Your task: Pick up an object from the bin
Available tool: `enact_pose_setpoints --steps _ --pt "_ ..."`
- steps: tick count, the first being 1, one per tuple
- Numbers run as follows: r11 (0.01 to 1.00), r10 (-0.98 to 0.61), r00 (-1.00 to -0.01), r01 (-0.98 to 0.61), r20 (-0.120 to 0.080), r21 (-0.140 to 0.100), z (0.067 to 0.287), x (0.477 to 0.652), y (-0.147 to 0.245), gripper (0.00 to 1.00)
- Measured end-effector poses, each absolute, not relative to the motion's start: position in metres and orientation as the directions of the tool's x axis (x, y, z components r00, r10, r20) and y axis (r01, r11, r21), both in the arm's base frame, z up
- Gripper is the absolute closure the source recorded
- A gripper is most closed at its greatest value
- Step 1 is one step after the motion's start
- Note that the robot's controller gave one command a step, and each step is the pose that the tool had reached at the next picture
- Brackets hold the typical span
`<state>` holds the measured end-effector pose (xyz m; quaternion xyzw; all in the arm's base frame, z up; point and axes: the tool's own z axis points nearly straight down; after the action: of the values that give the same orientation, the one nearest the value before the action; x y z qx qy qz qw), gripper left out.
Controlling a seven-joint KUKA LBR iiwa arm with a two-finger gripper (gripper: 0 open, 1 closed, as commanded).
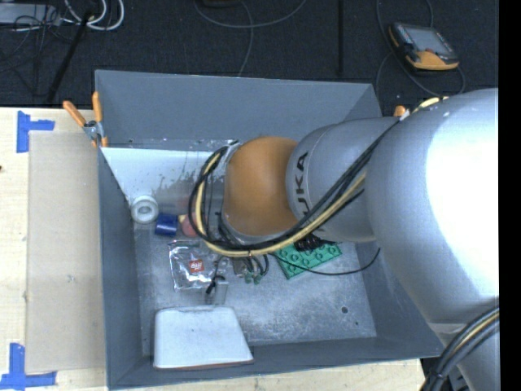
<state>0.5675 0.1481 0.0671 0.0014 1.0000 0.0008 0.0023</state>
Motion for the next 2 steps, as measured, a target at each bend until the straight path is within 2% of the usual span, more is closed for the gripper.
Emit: enact_pose_setpoints --steps 1,2 --pt "1.0 0.006 -1.0 0.006 0.001 0.001 0.07 0.567 0.148 1.0" --pt "1.0 -0.006 -1.0 -0.006 -0.006 0.002 0.194 0.525 0.155 1.0"
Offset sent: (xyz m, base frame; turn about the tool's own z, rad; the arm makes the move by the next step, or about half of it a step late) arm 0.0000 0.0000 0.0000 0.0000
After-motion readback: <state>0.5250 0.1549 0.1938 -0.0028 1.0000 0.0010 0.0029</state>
